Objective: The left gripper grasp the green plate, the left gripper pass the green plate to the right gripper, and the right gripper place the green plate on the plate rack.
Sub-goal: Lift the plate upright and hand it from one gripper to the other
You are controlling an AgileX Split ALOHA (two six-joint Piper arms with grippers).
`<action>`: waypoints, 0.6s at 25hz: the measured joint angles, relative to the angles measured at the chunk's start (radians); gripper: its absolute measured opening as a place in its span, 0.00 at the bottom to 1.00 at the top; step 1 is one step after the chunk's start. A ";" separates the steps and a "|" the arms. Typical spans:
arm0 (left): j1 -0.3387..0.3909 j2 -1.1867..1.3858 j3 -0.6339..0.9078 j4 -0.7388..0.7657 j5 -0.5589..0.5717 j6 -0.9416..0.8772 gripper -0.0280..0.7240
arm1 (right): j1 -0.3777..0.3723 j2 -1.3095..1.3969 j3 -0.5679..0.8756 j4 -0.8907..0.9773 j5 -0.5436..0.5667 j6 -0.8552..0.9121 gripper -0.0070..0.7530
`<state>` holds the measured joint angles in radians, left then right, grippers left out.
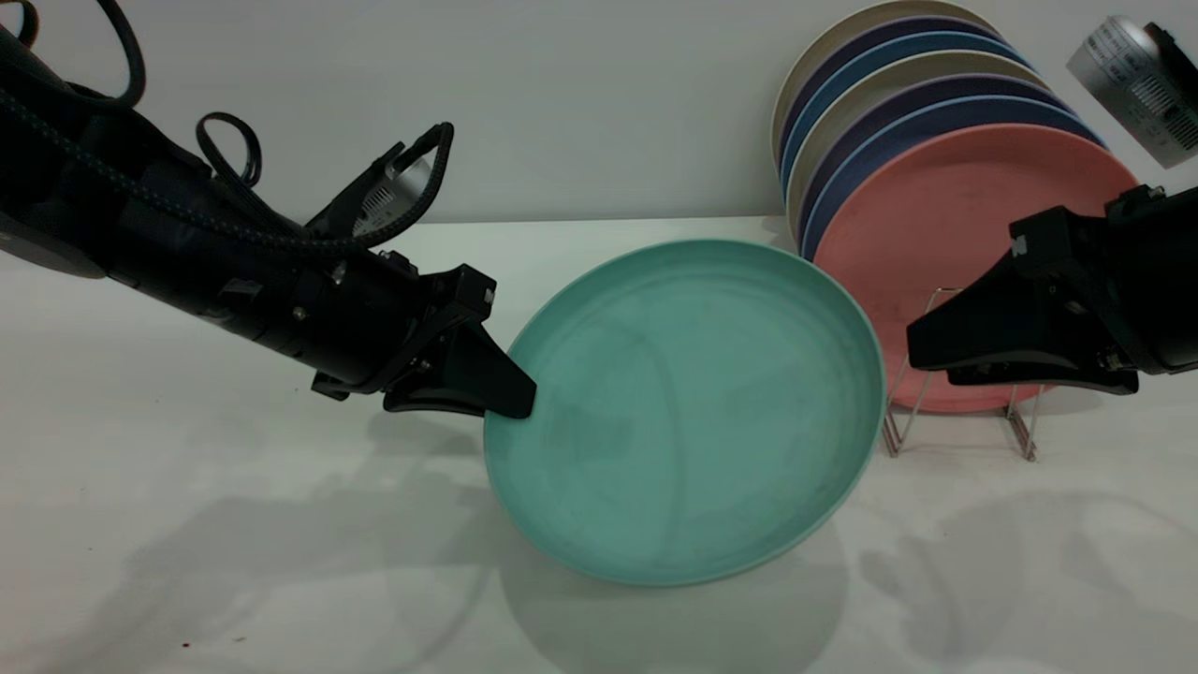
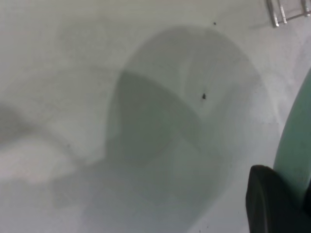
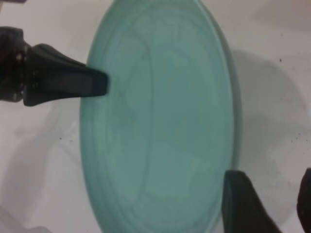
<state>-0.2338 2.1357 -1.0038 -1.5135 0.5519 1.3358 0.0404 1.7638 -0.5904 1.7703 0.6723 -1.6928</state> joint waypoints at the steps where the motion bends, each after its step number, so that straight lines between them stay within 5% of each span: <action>1: 0.000 0.000 0.000 0.000 0.000 0.000 0.06 | 0.000 0.000 0.000 0.000 0.000 0.000 0.41; 15: -0.064 0.000 0.000 -0.061 0.032 0.025 0.06 | 0.000 0.000 0.000 0.000 0.013 0.003 0.41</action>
<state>-0.2973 2.1357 -1.0038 -1.5743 0.5835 1.3613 0.0404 1.7638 -0.5906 1.7707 0.6852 -1.6896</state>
